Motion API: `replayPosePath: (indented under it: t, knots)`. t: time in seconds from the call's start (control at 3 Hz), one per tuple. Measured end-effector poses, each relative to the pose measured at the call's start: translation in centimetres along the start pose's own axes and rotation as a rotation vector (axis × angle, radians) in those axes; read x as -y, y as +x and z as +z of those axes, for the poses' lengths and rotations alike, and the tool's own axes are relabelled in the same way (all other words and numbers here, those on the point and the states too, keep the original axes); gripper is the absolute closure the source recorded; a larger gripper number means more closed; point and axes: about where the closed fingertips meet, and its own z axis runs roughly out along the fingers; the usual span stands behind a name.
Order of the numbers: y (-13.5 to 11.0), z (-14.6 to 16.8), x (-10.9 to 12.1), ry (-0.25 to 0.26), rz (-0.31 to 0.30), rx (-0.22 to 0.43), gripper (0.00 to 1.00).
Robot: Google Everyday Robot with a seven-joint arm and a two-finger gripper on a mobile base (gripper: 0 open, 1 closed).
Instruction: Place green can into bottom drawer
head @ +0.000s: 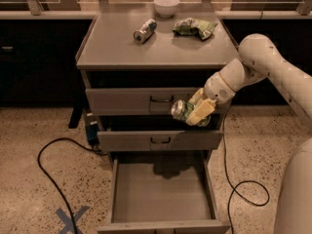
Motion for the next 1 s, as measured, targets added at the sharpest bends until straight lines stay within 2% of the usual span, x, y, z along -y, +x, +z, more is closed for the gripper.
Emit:
replayPosePath:
  t: [0.33, 1.0]
  knots:
    - [1.2, 2.0, -0.5, -0.022, 0.016, 0.008, 1.0]
    - [6.5, 10.5, -3.4, -0.121, 0.072, 0.1, 1.0]
